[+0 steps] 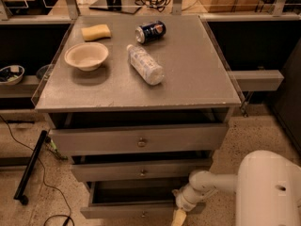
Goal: Open bottom drawer
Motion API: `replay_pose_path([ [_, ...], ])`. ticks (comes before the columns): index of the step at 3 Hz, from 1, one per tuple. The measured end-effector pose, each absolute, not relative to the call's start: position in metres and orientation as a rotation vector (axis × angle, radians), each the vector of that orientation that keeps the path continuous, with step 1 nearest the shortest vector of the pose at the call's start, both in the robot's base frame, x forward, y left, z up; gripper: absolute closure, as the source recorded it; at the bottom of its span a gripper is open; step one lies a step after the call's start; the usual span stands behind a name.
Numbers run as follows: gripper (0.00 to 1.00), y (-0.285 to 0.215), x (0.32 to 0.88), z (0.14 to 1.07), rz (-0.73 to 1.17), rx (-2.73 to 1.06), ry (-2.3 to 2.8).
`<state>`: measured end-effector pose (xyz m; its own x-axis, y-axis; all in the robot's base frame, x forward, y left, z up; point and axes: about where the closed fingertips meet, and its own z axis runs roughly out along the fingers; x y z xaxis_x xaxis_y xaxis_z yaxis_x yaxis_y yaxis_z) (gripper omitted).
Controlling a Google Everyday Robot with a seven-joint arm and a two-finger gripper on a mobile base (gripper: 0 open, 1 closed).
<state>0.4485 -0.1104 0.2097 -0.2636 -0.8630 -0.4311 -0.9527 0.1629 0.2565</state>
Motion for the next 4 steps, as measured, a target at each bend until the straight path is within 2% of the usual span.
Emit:
replay_pose_path([
  [3,0.03,-0.120,0.451,0.175,0.801,-1.774,2.332],
  [4,0.26,-0.120,0.451,0.175,0.801,-1.774,2.332],
])
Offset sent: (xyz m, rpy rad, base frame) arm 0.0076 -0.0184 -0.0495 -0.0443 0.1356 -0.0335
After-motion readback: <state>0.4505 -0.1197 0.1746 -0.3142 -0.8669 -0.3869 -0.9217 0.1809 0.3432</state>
